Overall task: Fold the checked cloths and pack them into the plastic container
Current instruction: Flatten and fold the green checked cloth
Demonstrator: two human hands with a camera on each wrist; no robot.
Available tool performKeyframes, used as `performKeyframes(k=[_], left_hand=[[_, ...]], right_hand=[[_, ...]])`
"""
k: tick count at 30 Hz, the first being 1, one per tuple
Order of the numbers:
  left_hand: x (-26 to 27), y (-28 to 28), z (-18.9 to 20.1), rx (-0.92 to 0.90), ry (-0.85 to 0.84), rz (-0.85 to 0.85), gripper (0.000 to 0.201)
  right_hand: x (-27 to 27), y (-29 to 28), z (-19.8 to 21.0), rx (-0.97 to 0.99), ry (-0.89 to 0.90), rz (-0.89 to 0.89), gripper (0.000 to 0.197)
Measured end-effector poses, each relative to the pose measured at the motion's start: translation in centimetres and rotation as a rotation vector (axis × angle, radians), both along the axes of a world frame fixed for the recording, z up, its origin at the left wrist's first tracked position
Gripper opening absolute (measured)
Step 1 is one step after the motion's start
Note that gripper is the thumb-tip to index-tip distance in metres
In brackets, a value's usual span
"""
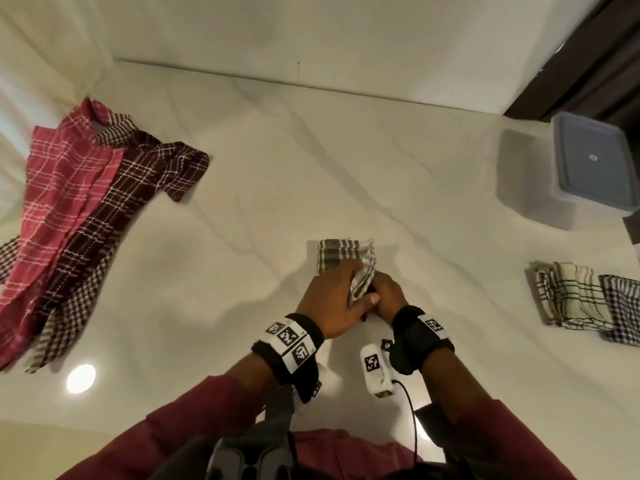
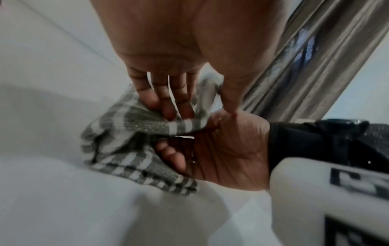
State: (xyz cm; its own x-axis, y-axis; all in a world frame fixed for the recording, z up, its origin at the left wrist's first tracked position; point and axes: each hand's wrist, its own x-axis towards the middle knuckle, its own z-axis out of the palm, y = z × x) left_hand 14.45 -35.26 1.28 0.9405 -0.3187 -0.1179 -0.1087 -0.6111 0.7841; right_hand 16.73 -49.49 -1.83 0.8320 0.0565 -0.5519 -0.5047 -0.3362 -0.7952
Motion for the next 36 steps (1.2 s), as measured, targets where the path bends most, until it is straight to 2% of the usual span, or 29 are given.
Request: performKeyframes(k=[1,3,4,6,8,10,11,13,17,21,24,30,33,35,36], left_hand=[[-0.2,0.2,-0.1,0.005,-0.002,-0.029,0.059],[-0.3,0.9,-0.8,0.001,0.023,-0.084,0.064],[-0.4,1.2,-1.2,-0.003,0.028,-0.104,0.06],[-0.5,1.5,-1.6,0.006,-0.048,-0.092,0.043],[-0.2,1.8,-1.7,0.077,-0.21,0.019,0.028],[0.4,2.1,-2.2,0.151,-0.285,0.124,0.031],[0.7,2.1,-2.5,0.173,-0.281,0.127,0.038],[1.0,2.0,-3.0,0.24,-0.231,0.023,0.053],[0.9,1.4,-4.5,0.506,-0.158,-0.246,0.067],[0.9,1.5,-5.2,0.581,-0.07,-0.287,0.076],[0.8,1.5,-4.4,0.527,-0.093,-0.26,0.087],[0.1,0.6,-3.2,0.476,-0.205,-0.308,0.081],[0.0,0.3,-4.0,0.549,-0.153,-0.364,0.076],[-0.1,0.5,-4.7,0.638,-0.101,-0.399,0.077],[0.0,0.6,-4.8,0.67,-0.09,-0.417,0.079]], right_hand=[[-0.1,-0.2,0.1,0.189,0.095,-0.118,0.024],[0.1,-0.4,0.4,0.509,0.271,-0.314,0.051],[0.4,-0.5,0.2,0.531,0.301,-0.331,0.055],[0.6,0.0,0.6,0.352,0.207,-0.245,0.036],[0.8,0.4,-0.1,0.187,0.132,-0.205,0.018],[0.9,0.4,-0.8,0.158,0.139,-0.239,0.008],[1.0,0.4,-0.7,0.165,0.156,-0.269,0.01],[0.9,0.5,-0.4,0.216,0.195,-0.327,0.017],[0.4,0.8,0.5,0.157,0.174,-0.314,0.004],[0.4,0.9,1.5,-0.01,0.054,-0.168,0.033],[0.2,1.0,1.7,-0.105,-0.042,-0.109,0.041],[-0.7,0.3,1.0,-0.33,-0.139,-0.105,0.039],[-0.9,-0.1,0.2,-0.481,-0.177,-0.022,0.035],[-0.8,-0.3,0.0,-0.503,-0.157,-0.071,0.019],[-0.7,-0.3,0.0,-0.503,-0.14,-0.1,0.02]])
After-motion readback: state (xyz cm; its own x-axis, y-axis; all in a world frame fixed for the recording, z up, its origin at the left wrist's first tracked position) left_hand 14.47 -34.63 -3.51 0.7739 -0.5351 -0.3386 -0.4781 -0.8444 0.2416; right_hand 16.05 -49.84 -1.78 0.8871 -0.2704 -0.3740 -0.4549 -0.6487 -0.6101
